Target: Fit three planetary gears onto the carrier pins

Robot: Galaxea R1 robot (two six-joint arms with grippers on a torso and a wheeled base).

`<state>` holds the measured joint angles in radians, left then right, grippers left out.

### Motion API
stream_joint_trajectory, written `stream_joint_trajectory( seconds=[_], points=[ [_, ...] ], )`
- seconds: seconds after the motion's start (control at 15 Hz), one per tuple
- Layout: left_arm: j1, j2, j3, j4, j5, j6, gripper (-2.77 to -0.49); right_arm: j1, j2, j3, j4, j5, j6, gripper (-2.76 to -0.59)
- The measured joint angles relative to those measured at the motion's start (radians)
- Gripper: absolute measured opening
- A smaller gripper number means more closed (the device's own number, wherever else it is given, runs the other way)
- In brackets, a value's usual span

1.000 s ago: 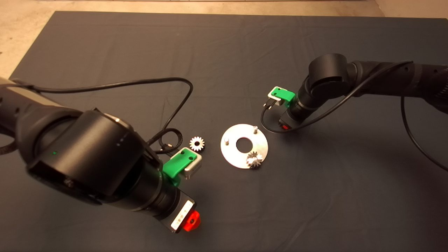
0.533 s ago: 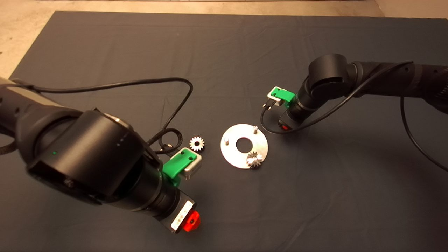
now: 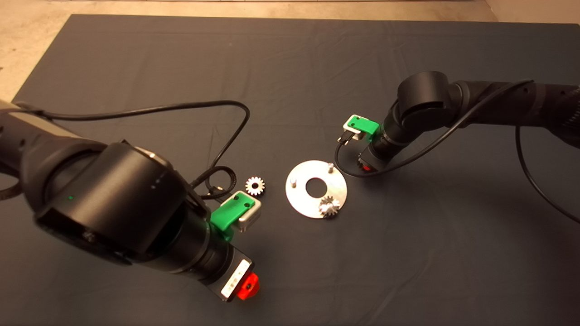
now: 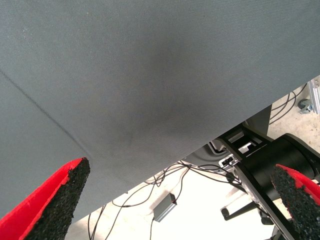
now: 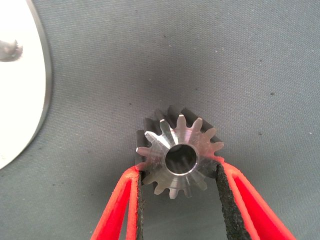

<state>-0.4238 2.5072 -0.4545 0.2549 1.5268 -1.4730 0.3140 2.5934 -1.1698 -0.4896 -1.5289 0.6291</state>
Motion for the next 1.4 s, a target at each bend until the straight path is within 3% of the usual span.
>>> stream_joint_trajectory(
  seconds=[0.27,0.53,0.8,1.0,1.13,1.2,1.4],
  points=[
    [0.0,0.0,0.0,0.0,0.0,0.0,-0.62,0.01,0.008,0.0,0.005,0.001,0.0,-2.53],
    [0.0,0.0,0.0,0.0,0.0,0.0,-0.62,0.047,0.028,0.004,0.009,-0.002,0.005,-2.54],
    [0.0,0.0,0.0,0.0,0.0,0.0,-0.62,0.073,0.097,0.005,0.01,-0.004,0.049,-2.54],
    [0.0,0.0,0.0,0.0,0.0,0.0,-0.62,0.085,0.145,0.012,0.024,0.007,0.071,-2.54],
    [0.0,0.0,0.0,0.0,0.0,0.0,-0.62,0.09,0.15,0.018,0.036,0.006,0.078,-2.54],
    [0.0,0.0,0.0,0.0,0.0,0.0,-0.62,0.091,0.148,0.02,0.042,-0.002,0.079,-2.54],
    [0.0,0.0,0.0,0.0,0.0,0.0,-0.62,0.105,0.146,0.042,0.054,-0.003,0.082,-2.55]
  ],
)
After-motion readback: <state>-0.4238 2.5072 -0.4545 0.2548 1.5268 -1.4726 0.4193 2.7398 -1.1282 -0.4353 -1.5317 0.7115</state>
